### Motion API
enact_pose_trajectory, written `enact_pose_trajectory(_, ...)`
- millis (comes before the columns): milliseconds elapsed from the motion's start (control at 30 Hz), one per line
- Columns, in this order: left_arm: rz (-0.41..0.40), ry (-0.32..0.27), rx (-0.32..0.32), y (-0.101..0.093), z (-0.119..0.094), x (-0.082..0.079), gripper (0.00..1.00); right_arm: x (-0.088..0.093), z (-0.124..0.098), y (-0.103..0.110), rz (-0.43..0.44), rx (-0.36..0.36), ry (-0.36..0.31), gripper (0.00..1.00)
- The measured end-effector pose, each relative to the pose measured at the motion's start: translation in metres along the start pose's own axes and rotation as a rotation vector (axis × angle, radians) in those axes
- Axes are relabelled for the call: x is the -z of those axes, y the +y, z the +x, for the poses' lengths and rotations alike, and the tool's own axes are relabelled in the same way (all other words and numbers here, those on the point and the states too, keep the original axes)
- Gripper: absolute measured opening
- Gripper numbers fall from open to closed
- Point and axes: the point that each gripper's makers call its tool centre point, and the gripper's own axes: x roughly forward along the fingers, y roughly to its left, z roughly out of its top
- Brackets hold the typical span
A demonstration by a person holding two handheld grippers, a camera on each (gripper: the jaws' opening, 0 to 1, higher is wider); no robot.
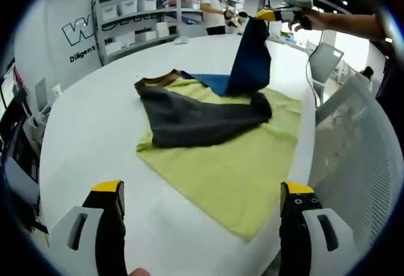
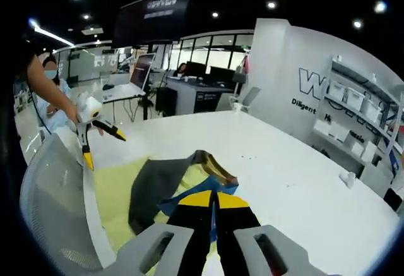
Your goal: Fold the garment on the visible template until the final outline fits inside the template.
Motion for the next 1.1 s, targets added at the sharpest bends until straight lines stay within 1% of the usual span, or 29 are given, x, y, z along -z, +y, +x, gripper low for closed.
enact_pose_trajectory(267, -0.004, -0.005, -0.009, 0.004, -0.002, 0.000, 0.97, -0.009, -0.005, -0.039, 0.009, 0.064, -0.012, 0.00)
enact_pose_trajectory(400, -0.007, -0.005, -0.014, 0.006, -0.003, 0.000, 0.97, -0.010, -0.007, -0.053, 0.006, 0.090, -0.007, 0.00)
enact_pose_trajectory(633, -0.011, -0.006, -0.019, 0.011, -0.003, -0.002, 0.97, -0.012, -0.011, -0.080, 0.029, 0.140, -0.010, 0.00)
enact_pose_trajectory(767, -0.018, -0.006, -0.025, 0.013, -0.003, -0.004, 0.97, -0.014, -0.013, -0.097, 0.047, 0.172, -0.016, 0.00)
enact_pose_trajectory(800, -0.019, -0.006, -0.025, 0.013, -0.003, -0.004, 0.97, -0.014, -0.015, -0.105, 0.061, 0.184, -0.021, 0.00)
enact_pose_trajectory(867, -0.018, -0.004, -0.025, 0.014, -0.003, -0.004, 0.97, -0.014, -0.016, -0.111, 0.065, 0.194, -0.022, 0.00)
enact_pose_trajectory(1100, -0.019, -0.003, -0.029, 0.016, -0.002, -0.007, 0.97, -0.012, -0.026, -0.144, 0.081, 0.256, -0.016, 0.00)
